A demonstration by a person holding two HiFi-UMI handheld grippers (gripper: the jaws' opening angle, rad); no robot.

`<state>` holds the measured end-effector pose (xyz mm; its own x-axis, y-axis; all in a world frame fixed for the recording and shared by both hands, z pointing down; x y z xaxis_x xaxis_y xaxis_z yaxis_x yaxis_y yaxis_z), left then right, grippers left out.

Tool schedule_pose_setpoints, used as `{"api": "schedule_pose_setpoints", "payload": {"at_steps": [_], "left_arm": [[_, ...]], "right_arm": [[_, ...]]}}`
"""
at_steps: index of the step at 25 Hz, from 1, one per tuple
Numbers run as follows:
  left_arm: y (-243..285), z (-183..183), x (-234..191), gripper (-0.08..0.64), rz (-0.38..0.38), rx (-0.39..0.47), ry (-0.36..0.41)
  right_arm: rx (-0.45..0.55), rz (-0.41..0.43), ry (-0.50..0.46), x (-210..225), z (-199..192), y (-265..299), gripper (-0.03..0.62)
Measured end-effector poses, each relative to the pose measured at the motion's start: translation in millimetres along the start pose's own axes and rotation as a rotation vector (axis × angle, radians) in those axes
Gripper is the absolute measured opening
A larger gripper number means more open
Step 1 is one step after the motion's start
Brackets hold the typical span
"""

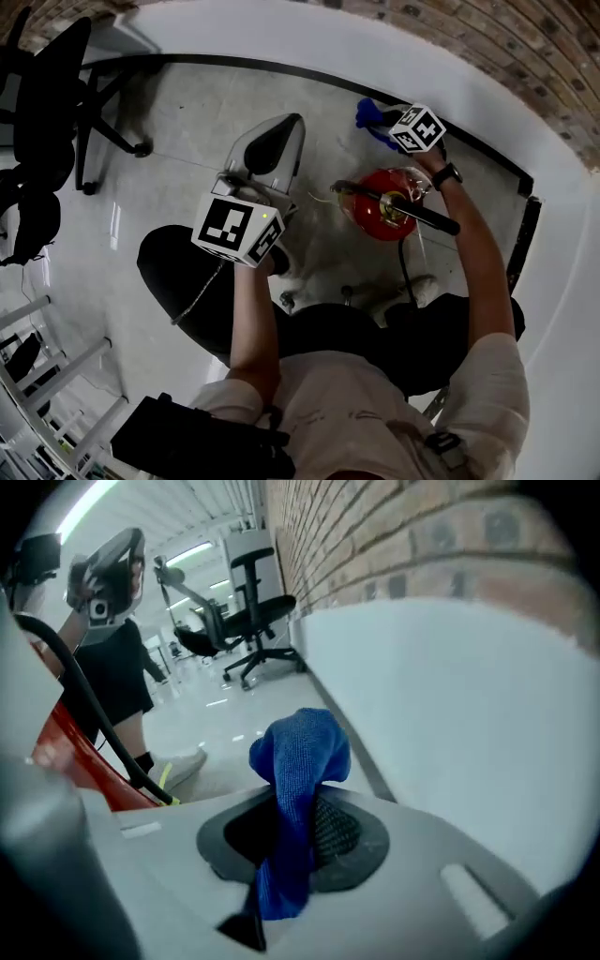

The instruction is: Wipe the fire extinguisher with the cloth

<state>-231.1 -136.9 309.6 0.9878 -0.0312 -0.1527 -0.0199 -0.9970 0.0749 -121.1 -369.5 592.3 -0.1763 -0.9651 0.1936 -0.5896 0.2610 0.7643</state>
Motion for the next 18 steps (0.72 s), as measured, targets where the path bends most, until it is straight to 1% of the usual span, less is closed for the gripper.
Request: {"api": "schedule_pose_setpoints", "payload": {"at_steps": [2,4,6,8,10,13,15,18], "left_arm": [[-10.9,7.8,14.8,0.003,-0.018,0.034,0.02],[-25.1,15.7,34.3,0.003,-0.032,0.077,0.044],[-43.9,22.9,57.8,0.003,-0.037,0.115,0.076],[-63.6,25.8,81.7,0.003,-0.032,0.133,0.099],[-85.3,22.0,106.6,0.003,-0.04,0.147,0.112],[-127.7,14.8,148.5,0.003,-0.072,0.167,0.114],[-156.0,15.6,171.7,0.003,-0.084,0.178,0.101],[-187.6,20.7,196.2,0.003,-0.086,0.188,0.092]], "right_arm": [[0.069,-0.109,0.036,9.5,9.5,-45.6,0.075],[0.161,-0.192,0.081,6.3,15.5,-99.8,0.075],[0.279,-0.237,0.119,-12.8,18.8,-155.7,0.075],[0.416,-0.268,0.136,-41.0,19.6,-204.3,0.075],[0.558,-0.303,0.129,-78.9,16.2,-246.6,0.075],[0.739,-0.368,0.079,-159.9,6.7,-308.6,0.077],[0.825,-0.426,0.044,-214.7,4.3,-346.4,0.078],[0.918,-0.512,0.017,-282.4,0.0,-387.4,0.078]]}}
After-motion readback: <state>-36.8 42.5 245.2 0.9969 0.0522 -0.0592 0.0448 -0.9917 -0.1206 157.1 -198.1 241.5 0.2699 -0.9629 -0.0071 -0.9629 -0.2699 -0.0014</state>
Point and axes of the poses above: the fingertips, and each gripper's own axes: y forward along the fingers, x to its right, z out of its top, the point moved 7 cm from there along -y, backward along the fingers, and after that the axes turned 2 degrees about z, right-handed, at the moved point
